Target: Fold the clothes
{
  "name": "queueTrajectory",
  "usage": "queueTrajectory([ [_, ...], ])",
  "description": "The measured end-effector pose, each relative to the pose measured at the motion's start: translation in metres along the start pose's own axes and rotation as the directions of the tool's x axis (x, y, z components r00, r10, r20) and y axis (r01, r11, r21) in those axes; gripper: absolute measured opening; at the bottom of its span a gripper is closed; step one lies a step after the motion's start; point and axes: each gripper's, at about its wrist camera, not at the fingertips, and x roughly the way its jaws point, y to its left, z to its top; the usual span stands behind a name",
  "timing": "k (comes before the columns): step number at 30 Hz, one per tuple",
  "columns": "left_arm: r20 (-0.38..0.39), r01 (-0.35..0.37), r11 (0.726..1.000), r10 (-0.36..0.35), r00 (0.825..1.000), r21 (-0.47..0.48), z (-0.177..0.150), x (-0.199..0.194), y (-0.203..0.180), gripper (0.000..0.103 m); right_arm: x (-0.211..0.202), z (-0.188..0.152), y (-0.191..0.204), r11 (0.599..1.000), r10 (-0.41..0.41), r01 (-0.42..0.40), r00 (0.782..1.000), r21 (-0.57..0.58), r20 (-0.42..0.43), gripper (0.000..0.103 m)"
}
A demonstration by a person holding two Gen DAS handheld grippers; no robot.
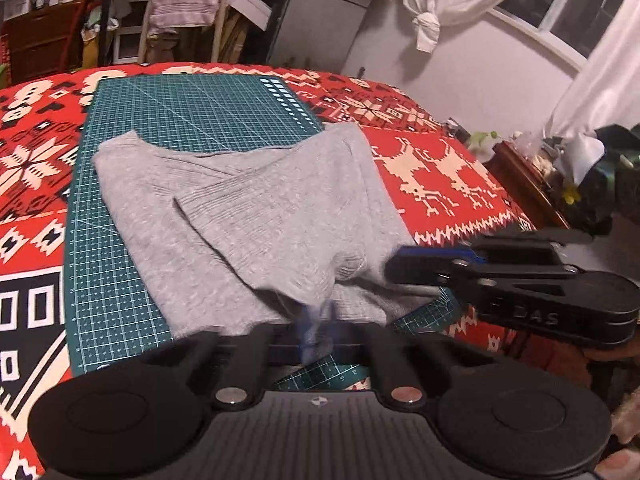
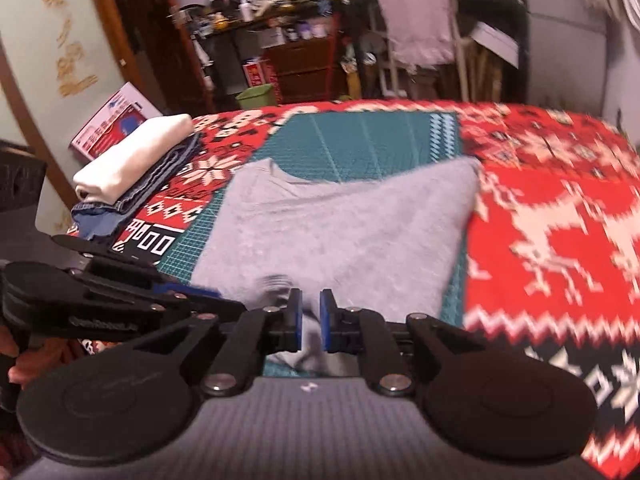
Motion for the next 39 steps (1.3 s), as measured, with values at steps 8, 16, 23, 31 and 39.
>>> queueTrajectory([
  [8, -0.052, -0.023, 1.000, 0.024, 0.998, 0.019, -0.006, -0.001, 0.004, 0.001, 0.029, -0.005, -0.001, 1.000, -0.006, 0.005, 0.996, -0.011, -0.090, 0.008],
  [16, -0.076, -0.008, 0.999, 0.005, 0.997, -0.048, -0.003, -0.005, 0.015, 0.014, 0.018, -0.002, -0.010, 1.000, 0.004, -0.002, 0.997, 0.025, -0.076, 0.008],
  [23, 0.000, -0.017, 0.992, 0.017, 1.000, -0.123, 0.010, -0.029, 0.035, 0.031, 0.008, 0.008, -0.023, 0.997, 0.004, -0.001, 0.999, 0.079, -0.038, 0.009],
  [31, 0.064, -0.050, 0.992, 0.058, 0.996, -0.119, 0.040, -0.003, 0.068, 0.027, 0.007, 0.018, -0.040, 0.994, -0.031, 0.033, 0.999, 0.105, -0.021, 0.010],
  [39, 0.073, -0.028, 0.992, 0.037, 0.997, -0.121, 0.056, 0.022, 0.090, 0.024, 0.015, 0.026, -0.053, 0.989, -0.045, 0.050, 0.998, 0.137, -0.032, 0.010],
])
